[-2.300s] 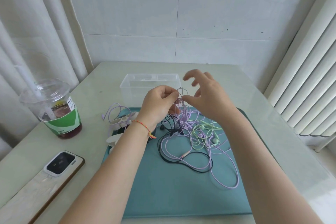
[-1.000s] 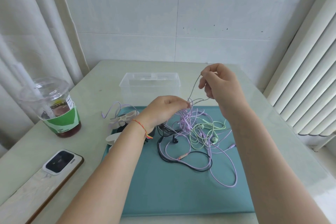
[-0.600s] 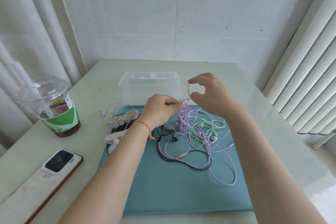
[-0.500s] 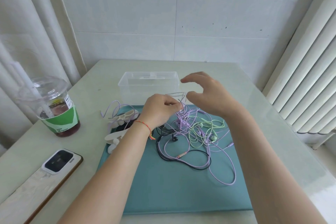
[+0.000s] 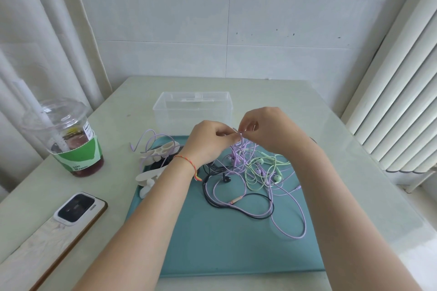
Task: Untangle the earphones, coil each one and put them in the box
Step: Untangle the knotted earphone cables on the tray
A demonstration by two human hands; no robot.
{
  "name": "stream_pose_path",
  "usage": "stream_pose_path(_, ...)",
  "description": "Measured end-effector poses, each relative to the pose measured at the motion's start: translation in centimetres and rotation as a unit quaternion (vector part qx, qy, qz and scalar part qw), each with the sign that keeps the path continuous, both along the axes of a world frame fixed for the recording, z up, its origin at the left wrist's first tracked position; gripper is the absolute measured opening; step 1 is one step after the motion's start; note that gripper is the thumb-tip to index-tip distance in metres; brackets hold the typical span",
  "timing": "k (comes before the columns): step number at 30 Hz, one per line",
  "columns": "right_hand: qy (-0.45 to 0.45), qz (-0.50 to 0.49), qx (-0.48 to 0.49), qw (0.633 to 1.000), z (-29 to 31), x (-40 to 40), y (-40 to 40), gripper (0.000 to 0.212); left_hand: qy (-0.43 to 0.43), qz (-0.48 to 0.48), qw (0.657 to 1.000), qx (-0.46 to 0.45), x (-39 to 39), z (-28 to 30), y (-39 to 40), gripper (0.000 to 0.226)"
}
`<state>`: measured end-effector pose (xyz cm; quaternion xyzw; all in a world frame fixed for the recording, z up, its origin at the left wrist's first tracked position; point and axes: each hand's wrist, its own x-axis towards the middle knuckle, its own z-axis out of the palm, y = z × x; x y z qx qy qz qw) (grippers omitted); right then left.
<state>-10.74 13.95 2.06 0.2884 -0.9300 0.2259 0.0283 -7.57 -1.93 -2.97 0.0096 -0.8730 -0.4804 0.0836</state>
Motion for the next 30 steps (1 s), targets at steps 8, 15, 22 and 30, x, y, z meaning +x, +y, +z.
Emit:
stream_pose_path(8, 0.029, -0.032, -0.073, 0.996, 0.0, -0.3, 0.1, 0.011, -0.003, 0.013, 1.000, -0.008, 0.1, 0.0, 0.1, 0.007)
stream_pose_path(15, 0.024, -0.065, -0.297, 0.952, 0.4, 0.1, -0.4, 0.008, -0.026, -0.009, 1.000, 0.003, 0.3, -0.1, 0.0, 0.013)
stream_pose_path(22, -0.136, -0.066, -0.337, 0.929, 0.1, 0.0, -0.6, 0.011, -0.128, -0.085, 0.960, 0.232, 0.9, 1.2, 0.5, 0.026)
stream_pose_path(30, -0.150, -0.079, -0.376, 0.911, 0.1, -0.4, -0.4, 0.012, -0.074, -0.051, 0.975, 0.201, 0.6, 0.1, -0.2, 0.009)
